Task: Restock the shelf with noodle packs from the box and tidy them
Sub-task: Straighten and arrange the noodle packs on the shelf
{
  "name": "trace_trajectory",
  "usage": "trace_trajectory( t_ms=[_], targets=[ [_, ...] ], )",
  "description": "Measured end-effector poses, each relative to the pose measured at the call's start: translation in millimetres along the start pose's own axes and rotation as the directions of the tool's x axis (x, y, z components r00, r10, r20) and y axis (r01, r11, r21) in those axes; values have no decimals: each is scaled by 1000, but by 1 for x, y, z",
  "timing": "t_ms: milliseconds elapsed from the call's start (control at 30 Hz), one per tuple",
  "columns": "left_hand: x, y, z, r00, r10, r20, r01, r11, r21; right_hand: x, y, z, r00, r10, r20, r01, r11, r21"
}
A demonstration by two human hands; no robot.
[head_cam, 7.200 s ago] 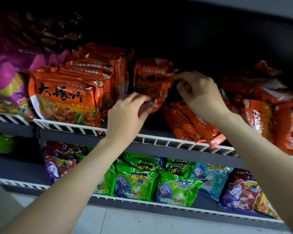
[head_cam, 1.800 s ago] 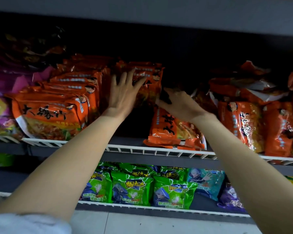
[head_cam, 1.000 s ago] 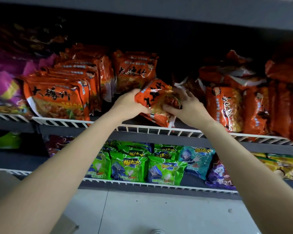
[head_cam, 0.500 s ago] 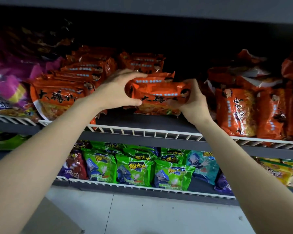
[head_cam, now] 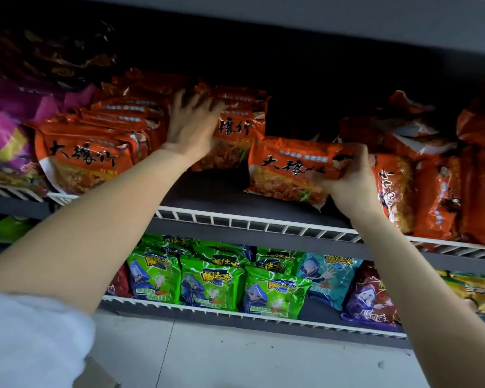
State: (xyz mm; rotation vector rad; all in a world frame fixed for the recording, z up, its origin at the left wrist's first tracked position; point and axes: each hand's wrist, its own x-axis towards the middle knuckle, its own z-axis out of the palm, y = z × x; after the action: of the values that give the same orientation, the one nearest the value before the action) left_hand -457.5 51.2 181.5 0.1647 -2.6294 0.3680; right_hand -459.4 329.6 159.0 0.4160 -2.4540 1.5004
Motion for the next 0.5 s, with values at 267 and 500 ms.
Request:
trace_trajectory(
  t_ms=[267, 500],
  targets=[
    [3, -29, -2, 994, 0, -113, -49, 904, -425, 29, -27, 68, 994, -54, 92, 58, 997, -43],
    [-38, -30, -46, 932, -165, -322, -43, 832, -553, 56, -44, 114, 987, -46, 154, 62, 993, -100]
  ],
)
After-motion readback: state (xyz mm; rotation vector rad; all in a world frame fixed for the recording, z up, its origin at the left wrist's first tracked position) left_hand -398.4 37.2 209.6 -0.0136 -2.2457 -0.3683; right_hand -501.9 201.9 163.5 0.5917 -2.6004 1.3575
